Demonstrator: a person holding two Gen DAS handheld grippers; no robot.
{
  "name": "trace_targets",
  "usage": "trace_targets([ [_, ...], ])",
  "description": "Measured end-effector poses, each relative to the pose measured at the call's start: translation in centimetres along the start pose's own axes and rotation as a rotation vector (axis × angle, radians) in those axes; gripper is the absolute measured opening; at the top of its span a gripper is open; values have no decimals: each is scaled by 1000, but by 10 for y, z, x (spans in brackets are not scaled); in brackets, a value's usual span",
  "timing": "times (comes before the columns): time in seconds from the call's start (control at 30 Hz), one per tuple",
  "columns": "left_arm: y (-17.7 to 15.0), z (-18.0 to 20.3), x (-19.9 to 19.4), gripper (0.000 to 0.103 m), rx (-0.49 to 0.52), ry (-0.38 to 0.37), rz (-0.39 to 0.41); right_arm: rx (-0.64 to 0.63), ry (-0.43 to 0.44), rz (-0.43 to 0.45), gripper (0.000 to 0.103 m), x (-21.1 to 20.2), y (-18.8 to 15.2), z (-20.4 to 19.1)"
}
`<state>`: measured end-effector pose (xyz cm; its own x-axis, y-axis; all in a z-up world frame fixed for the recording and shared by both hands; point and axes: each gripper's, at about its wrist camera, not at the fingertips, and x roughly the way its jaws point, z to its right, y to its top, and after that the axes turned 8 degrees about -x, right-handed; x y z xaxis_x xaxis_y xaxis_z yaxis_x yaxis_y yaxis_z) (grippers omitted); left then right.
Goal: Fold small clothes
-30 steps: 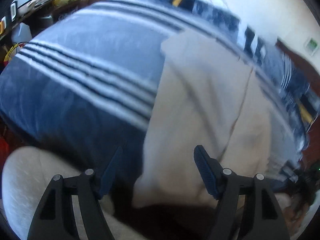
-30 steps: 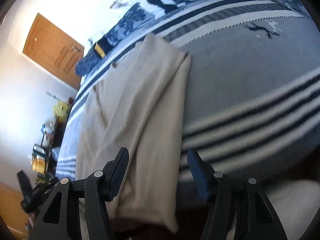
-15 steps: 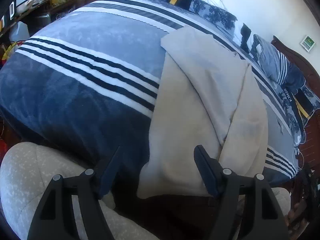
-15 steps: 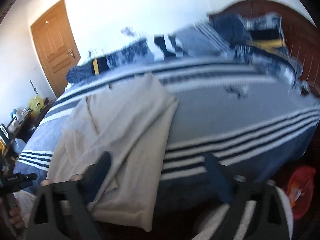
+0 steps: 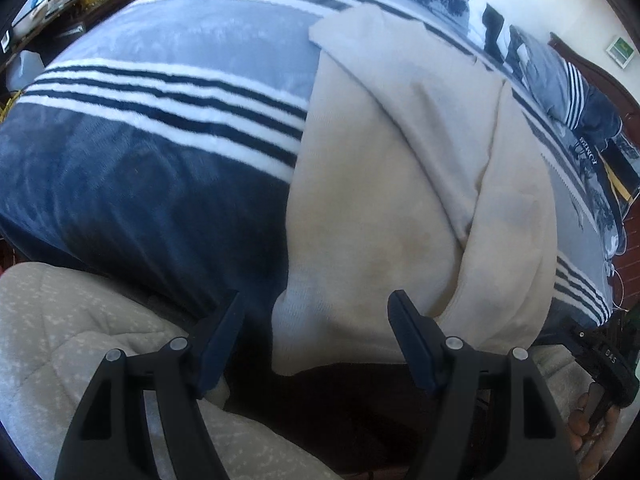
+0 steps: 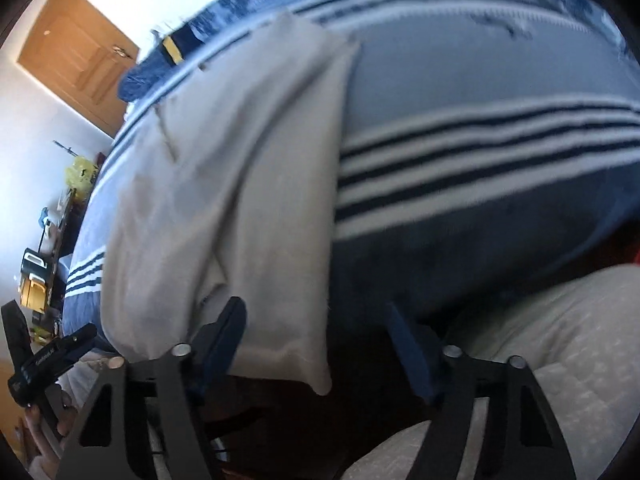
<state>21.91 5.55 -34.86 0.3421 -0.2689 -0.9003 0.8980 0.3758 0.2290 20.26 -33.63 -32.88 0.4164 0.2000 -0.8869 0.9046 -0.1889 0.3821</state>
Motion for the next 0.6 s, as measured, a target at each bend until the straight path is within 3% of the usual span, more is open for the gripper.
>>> trace_targets([
  [0.1, 2, -3, 15, 72, -16, 5, -62, -7, 14, -51, 70, 12, -3, 0],
  [0.17, 4, -6, 24, 66, -39, 3, -90, -18, 16, -90, 64, 18, -7, -3],
  [0.3, 8, -7, 35, 61, -69, -14, -108, -32, 19, -189, 58, 46, -11, -6],
  [0.37, 9, -6, 41, 53, -72, -4, -115, -32, 45, -219, 43, 58, -11, -9],
  [0.4, 10, -5, 43, 50, -65, 9, -114, -36, 50, -230, 26, 62, -12, -10],
  [0.47, 10, -6, 39, 16, -60, -2, -111, -57, 23, -229, 8, 62, -12, -14],
  [0.5, 11, -6, 33, 10, -61, -35, -108, -64, 21, -214, 8, 58, -11, -17],
  [0.6, 6, -3, -1, 9, -44, -95, -39, -70, 39, -127, 7, 22, -8, -20],
])
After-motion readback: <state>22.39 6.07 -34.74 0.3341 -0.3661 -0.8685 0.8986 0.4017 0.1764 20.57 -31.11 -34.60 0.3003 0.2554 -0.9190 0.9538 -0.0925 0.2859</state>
